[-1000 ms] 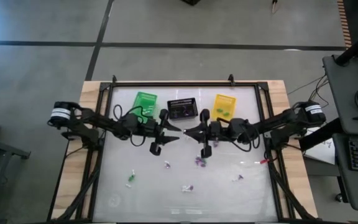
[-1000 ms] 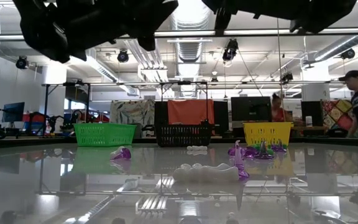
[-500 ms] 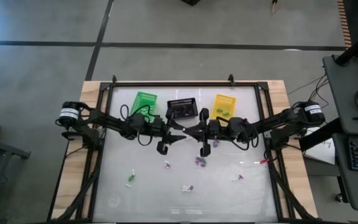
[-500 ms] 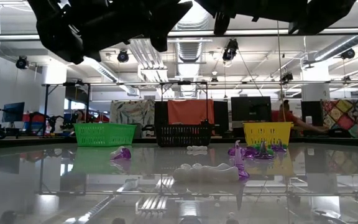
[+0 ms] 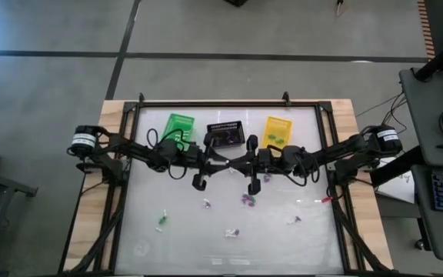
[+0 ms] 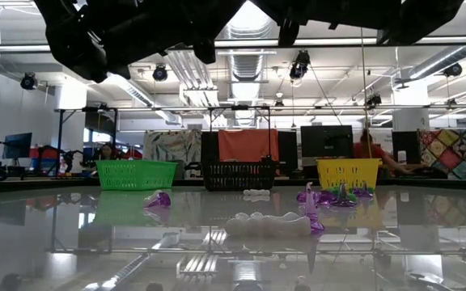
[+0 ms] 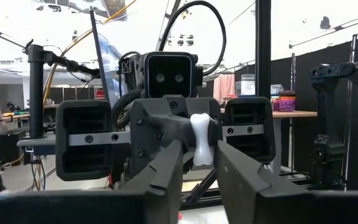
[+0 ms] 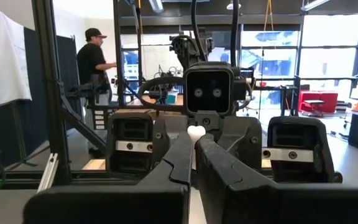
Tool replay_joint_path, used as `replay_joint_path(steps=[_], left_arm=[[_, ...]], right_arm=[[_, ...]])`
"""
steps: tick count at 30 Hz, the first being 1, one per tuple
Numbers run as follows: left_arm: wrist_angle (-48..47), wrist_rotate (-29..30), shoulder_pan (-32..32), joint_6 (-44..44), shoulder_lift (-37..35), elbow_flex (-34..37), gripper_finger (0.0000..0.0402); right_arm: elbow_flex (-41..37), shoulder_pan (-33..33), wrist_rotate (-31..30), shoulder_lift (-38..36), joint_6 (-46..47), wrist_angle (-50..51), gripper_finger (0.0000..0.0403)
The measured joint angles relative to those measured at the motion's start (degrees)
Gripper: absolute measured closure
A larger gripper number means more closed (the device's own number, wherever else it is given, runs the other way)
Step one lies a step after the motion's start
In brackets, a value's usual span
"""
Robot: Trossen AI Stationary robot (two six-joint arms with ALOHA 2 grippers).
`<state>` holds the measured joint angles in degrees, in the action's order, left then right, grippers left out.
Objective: Sort Halloween decoration
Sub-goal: Put the white bone toy into the green basket
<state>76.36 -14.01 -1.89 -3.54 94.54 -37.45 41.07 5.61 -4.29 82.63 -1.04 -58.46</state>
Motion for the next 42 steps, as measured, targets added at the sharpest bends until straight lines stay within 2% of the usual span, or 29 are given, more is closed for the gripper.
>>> replay_joint_path(steps=[5,12,24,29,34,36,38,42], left_arm=[[0.07,-0.29,-0.24,0.04,-0.02,0.12,0.0392],[0.0,-0.27,-0.36,-0.34,-0.11,0.42,0.0398],[-0.9,0.6,-0.68,-2.23,-0.66,1.36,0.04],[-3.86,-0.31,-1.85,-3.52,-3.35,2.61,0.04],[-15.54,0.31,-3.71,-3.53,-7.93,2.89,0.04],[-23.52,3.9,-4.77,-3.43,-10.98,2.89,0.04],[-35.68,9.88,-6.31,-2.74,-14.8,2.56,0.04],[-69.67,28.51,-10.19,-3.29,-23.01,-1.97,0.04]], right_arm=[[-0.06,0.02,0.0,-0.03,0.24,-0.19,0.0394],[-0.06,0.02,0.23,-0.04,2.95,-0.04,0.0381],[-0.07,0.02,0.18,-1.62,4.46,3.71,0.0262],[-0.06,-0.02,-1.42,-5.02,6.08,10.09,0.0225],[-0.06,-0.02,-7.73,-8.39,8.96,19.06,0.0209],[-0.06,-0.02,-9.63,-9.32,9.89,21.36,0.0207],[-0.06,-0.02,-11.0,-9.44,10.47,23.02,0.0207],[-0.08,-0.02,-11.15,-9.31,10.99,24.65,0.0206]])
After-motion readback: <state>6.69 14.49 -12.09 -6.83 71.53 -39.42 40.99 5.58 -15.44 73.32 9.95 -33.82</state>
